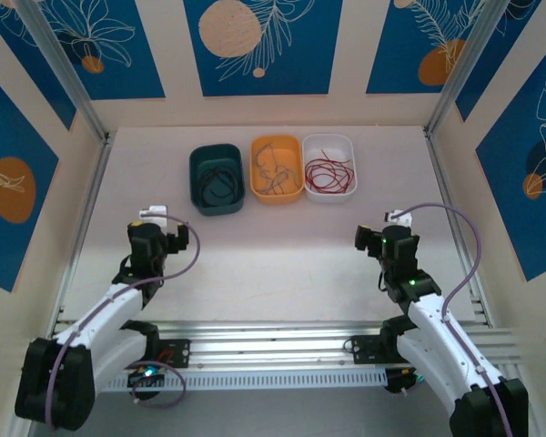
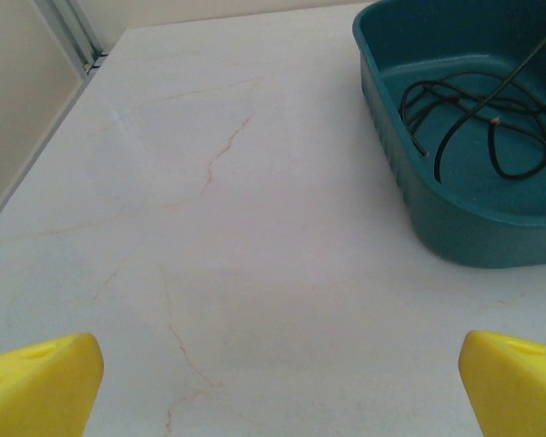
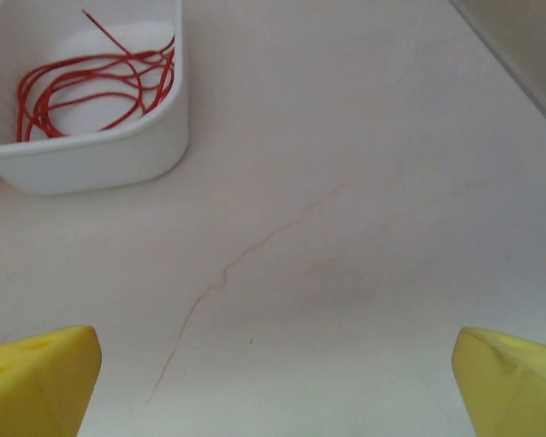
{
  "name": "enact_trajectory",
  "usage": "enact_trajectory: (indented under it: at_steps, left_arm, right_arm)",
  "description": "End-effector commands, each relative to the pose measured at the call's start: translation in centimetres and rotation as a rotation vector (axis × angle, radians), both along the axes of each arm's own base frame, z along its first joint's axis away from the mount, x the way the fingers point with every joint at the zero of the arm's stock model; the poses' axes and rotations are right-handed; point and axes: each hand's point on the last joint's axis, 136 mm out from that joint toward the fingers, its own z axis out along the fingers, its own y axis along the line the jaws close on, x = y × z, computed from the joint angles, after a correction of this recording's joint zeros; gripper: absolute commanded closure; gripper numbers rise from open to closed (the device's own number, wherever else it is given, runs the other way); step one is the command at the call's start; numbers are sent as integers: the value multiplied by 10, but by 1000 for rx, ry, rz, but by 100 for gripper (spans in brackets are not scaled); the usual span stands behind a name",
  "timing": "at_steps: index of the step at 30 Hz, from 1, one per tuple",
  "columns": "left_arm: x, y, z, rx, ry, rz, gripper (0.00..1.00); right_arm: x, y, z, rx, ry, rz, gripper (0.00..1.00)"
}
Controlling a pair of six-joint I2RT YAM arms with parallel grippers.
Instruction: Untangle the cables
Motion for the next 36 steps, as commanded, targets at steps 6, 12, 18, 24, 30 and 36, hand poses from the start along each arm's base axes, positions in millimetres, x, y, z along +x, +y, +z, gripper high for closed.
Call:
enact_trajectory:
  at_steps: [6, 12, 18, 24, 30, 36]
  left_arm:
    - [24, -6, 11, -33, -171, -89, 0]
    - [38, -11, 6, -66, -212, -138, 0]
    - [50, -21, 1, -40, -204, -218, 0]
    - [62, -23, -22, -62, -198, -249, 0]
    - [78, -22, -32, -103, -83, -265, 0]
    - [77, -16, -32, -102, -85, -231, 0]
  right_arm:
    - [26, 0, 21, 51, -173, 72, 1]
    - [39, -6, 11, 68, -183, 78, 1]
    - [54, -7, 6, 72, -192, 83, 1]
    - [70, -7, 0, 62, -185, 102, 1]
    - [82, -7, -6, 53, -197, 119, 1]
    - [96, -9, -7, 84, -186, 143, 1]
